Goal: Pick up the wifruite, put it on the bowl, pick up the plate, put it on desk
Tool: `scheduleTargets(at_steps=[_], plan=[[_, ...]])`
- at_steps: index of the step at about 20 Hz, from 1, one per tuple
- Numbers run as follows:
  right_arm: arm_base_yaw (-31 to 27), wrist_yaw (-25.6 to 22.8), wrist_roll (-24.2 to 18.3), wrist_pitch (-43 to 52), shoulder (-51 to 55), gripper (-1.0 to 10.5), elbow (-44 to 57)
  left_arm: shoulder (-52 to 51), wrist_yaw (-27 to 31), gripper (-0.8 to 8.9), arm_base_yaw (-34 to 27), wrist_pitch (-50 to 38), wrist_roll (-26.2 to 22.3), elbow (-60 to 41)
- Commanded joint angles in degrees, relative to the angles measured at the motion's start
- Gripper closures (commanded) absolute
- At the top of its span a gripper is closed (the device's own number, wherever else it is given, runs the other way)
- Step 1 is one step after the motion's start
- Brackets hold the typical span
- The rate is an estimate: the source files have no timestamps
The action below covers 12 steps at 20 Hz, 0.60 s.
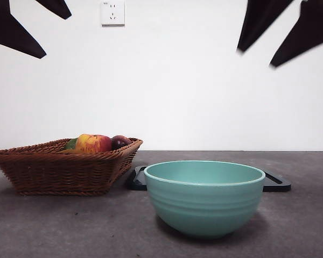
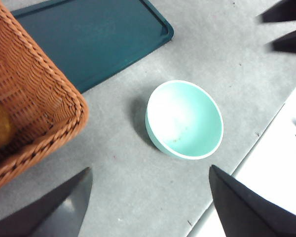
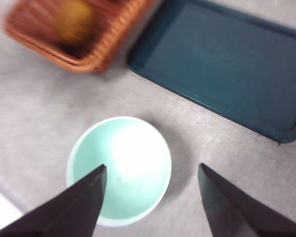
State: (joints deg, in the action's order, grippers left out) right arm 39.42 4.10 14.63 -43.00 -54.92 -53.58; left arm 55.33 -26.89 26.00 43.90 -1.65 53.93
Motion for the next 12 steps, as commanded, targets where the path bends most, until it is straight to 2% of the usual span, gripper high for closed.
scheduleTargets(at_steps=[1,3,5,12], plan=[[0.48,3.72,-1.86,-3.72,2.78,6.5,-1.90,0.39,-0.13,4.40,0.28,0.04,-0.57,0.44],[0.48,8.09,-2.05,-6.43,5.31,6.5,-1.99,0.39,-0.13,4.40,0.28,0.04,-0.48,0.44],[0.48,10.45,-2.03,-8.83,7.08,6.5,-1.99,0.39,-0.13,4.40,0.28,0.07,-0.46,0.44],[0.48,10.86,-2.03,-9.57,8.20,6.5,-1.99,0.39,-0.13,4.40,0.28,0.09,-0.46,0.44]])
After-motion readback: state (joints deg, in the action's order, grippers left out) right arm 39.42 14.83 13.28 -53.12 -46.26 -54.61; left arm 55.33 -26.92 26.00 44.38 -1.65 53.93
